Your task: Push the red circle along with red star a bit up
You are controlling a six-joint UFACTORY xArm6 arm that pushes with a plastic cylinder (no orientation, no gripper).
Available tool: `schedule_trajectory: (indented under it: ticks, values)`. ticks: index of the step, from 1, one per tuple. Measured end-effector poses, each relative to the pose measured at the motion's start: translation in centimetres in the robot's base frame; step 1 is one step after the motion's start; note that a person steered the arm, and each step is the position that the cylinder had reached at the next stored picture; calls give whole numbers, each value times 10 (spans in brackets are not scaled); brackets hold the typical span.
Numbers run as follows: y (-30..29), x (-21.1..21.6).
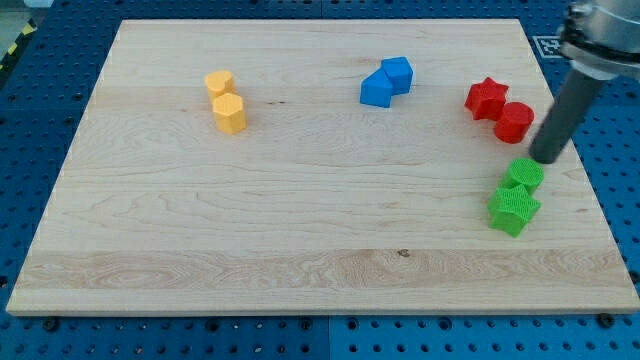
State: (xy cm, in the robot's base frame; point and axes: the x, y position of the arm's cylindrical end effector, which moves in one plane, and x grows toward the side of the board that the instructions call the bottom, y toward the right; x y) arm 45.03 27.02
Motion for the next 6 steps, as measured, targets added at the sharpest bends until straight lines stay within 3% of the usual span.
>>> schedule_trajectory:
  ticks: [1,2,4,6]
  values:
    - [15,-12]
    - [-25,-27]
    - [-47,-17]
    - [-63,-32]
